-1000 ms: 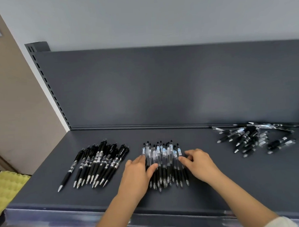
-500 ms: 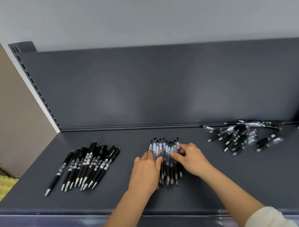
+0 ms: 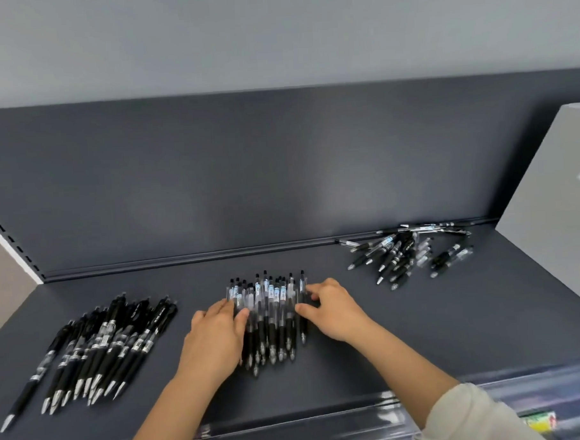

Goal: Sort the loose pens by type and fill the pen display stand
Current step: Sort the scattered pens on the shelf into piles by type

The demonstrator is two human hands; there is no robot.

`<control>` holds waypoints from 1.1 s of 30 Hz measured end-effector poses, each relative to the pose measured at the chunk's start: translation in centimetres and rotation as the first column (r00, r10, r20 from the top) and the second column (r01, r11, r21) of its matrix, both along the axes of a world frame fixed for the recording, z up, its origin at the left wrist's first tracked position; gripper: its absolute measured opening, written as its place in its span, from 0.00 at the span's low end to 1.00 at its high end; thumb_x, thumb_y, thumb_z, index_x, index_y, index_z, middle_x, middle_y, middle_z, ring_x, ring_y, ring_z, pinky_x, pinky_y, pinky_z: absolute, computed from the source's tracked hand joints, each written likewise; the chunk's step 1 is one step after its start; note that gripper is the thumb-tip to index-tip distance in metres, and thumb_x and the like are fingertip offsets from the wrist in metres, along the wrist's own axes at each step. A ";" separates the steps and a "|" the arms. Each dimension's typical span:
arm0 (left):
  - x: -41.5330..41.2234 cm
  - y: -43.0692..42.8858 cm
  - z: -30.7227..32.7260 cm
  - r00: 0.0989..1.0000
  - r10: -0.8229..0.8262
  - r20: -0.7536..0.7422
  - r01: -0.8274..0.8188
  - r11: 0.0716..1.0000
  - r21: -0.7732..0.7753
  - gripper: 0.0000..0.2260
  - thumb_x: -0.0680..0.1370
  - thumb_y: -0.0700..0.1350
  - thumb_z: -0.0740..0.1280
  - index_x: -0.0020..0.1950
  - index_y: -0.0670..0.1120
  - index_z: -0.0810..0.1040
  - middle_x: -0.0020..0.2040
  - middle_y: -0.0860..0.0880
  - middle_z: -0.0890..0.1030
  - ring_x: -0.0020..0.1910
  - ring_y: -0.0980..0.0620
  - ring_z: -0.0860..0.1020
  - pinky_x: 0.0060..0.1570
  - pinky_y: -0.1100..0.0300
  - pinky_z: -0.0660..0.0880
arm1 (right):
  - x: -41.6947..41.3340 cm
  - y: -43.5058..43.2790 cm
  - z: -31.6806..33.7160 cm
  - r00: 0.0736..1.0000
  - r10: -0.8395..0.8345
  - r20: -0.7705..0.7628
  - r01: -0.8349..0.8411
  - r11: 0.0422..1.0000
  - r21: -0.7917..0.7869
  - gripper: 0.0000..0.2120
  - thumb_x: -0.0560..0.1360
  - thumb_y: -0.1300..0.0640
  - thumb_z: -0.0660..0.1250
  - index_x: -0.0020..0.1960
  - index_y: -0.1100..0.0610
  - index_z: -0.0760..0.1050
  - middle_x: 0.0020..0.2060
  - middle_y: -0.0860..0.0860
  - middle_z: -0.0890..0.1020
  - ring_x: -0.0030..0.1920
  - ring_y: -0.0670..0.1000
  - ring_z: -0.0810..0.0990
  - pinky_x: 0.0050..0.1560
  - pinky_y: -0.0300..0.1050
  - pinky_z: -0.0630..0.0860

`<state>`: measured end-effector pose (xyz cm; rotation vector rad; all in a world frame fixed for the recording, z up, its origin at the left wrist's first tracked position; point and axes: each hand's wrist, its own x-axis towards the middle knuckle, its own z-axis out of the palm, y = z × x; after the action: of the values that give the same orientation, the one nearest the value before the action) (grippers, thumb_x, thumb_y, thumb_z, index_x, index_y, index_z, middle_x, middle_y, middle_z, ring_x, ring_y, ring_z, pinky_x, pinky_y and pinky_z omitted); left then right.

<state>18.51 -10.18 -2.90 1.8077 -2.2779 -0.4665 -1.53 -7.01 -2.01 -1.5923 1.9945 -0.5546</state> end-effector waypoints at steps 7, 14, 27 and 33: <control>-2.2 -0.3 1.8 0.998 -0.061 -0.004 0.058 0.973 -0.225 0.19 0.81 0.52 0.55 0.68 0.45 0.71 0.69 0.50 0.70 0.65 0.45 0.65 0.59 0.50 0.70 | -4.0 2.0 0.9 0.995 -0.097 -0.024 0.093 0.986 -0.137 0.23 0.77 0.49 0.64 0.69 0.57 0.69 0.59 0.52 0.72 0.54 0.50 0.75 0.58 0.42 0.71; -10.2 0.2 2.7 0.935 -0.353 -0.026 0.319 0.873 -0.369 0.15 0.78 0.50 0.62 0.63 0.46 0.77 0.61 0.52 0.76 0.59 0.48 0.71 0.56 0.53 0.72 | -12.5 6.0 1.1 0.951 -0.296 -0.088 0.260 0.921 -0.292 0.15 0.76 0.54 0.65 0.61 0.55 0.76 0.51 0.51 0.75 0.53 0.51 0.74 0.55 0.46 0.73; -21.5 -0.5 2.2 0.887 -0.459 0.058 0.453 0.835 -0.314 0.19 0.79 0.54 0.59 0.69 0.50 0.70 0.65 0.56 0.71 0.64 0.52 0.67 0.60 0.57 0.70 | -25.3 6.1 0.7 0.868 -0.236 -0.437 0.160 0.966 -0.205 0.21 0.79 0.60 0.58 0.71 0.53 0.64 0.68 0.50 0.69 0.64 0.55 0.66 0.62 0.47 0.68; -22.8 -0.6 1.8 0.901 -0.427 0.078 0.431 0.858 -0.280 0.20 0.79 0.54 0.58 0.70 0.50 0.69 0.66 0.57 0.70 0.64 0.52 0.67 0.61 0.56 0.69 | -27.0 3.5 0.7 0.806 0.038 -0.591 -0.058 0.998 -0.014 0.28 0.76 0.66 0.56 0.74 0.52 0.58 0.71 0.49 0.64 0.70 0.55 0.60 0.65 0.49 0.63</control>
<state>-4.25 -10.78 -1.07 1.1646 -2.5992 -0.1640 -28.57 -3.48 -1.30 -2.0075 2.3747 -0.0521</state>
